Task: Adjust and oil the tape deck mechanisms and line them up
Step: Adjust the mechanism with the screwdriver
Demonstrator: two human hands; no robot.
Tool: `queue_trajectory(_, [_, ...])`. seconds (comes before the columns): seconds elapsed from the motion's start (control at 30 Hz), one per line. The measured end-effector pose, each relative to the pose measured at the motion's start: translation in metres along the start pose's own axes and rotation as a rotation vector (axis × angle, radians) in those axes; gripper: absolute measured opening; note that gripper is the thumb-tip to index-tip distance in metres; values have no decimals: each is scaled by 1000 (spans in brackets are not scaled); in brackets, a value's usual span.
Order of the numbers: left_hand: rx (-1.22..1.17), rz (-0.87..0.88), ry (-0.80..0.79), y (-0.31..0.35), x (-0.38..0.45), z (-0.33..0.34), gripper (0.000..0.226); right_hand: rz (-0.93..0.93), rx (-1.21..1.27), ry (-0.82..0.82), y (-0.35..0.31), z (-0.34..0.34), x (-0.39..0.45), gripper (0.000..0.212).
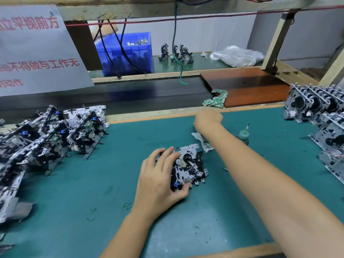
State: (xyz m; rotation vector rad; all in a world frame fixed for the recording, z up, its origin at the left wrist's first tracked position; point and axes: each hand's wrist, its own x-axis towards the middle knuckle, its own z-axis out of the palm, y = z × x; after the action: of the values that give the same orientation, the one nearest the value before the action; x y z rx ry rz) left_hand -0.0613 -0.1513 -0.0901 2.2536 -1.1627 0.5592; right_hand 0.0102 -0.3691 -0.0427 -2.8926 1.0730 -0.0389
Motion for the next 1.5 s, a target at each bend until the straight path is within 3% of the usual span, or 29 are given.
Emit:
queue_trajectory(0.2, [-7,-23,-18,3,0,1,63,-6,42,-46,6,13,2,6])
queue_trajectory(0.3, [6,-23,-15,3,-1,1,65,-128,150,171,2,3,-10,17])
queue_trajectory(0.37, [12,-25,-6,4,-1,1,65,-254,349,417,2,-8,-28,18])
queue_trajectory(0.43, [20,-49,17,5,0,2,63,-390,666,557,4,-20,-51,17])
queue_trajectory(0.57, [40,-147,72,4,1,4,59,-462,1422,601,24,-27,-111,17])
queue_trajectory(0.63, [50,-158,80,4,1,4,58,-427,1615,566,36,-15,-141,16])
queue_trajectory(0.77, [35,-160,71,4,0,4,58,-378,1657,589,46,19,-182,27])
queue_trajectory(0.87, [21,-173,61,4,0,4,60,-378,1663,637,47,27,-189,24])
queue_trajectory(1.5, [-18,-170,52,1,1,5,60,-339,1523,566,53,34,-186,17])
